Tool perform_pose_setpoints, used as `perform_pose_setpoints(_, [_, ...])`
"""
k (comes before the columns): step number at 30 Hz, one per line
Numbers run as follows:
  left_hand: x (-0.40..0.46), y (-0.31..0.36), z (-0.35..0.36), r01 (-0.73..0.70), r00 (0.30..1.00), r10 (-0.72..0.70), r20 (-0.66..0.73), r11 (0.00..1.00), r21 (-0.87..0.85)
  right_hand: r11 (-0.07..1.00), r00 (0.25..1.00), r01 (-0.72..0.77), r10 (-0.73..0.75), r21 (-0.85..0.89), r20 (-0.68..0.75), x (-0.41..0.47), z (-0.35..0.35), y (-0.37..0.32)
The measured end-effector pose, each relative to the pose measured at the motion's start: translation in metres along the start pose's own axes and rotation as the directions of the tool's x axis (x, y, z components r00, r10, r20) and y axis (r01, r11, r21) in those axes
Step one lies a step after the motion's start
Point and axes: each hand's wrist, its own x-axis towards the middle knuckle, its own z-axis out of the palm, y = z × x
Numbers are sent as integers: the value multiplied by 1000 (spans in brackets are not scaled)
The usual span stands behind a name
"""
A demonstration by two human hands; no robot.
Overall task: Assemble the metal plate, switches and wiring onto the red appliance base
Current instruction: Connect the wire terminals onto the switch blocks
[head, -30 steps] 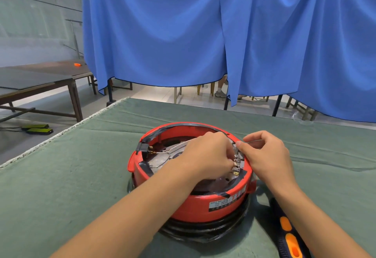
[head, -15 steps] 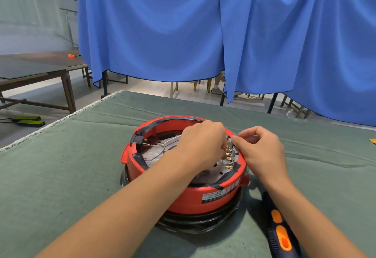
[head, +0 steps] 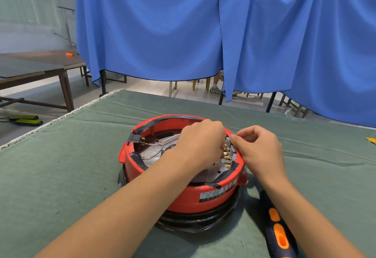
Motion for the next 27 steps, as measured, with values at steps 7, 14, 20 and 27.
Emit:
perform_pose_setpoints(7, [0, 1, 2, -15, 1000, 15, -2, 999, 29, 1000, 1000, 1, -1, -8, 0, -1, 0, 1])
perform_pose_setpoints(14, [-2, 1, 3, -48, 999, 50, -13, 995, 86, 874, 995, 49, -2, -483, 97, 4, -12, -12])
perform_pose_setpoints(20, [-3, -4, 3, -60, 998, 59, 21, 998, 12, 821, 930, 134, 89, -555, 357, 4, -21, -17])
perform_pose_setpoints(27, [-1, 1, 3, -122, 993, 121, 15, 988, 91, 780, 924, 243, -4, -577, 383, 1, -21, -16])
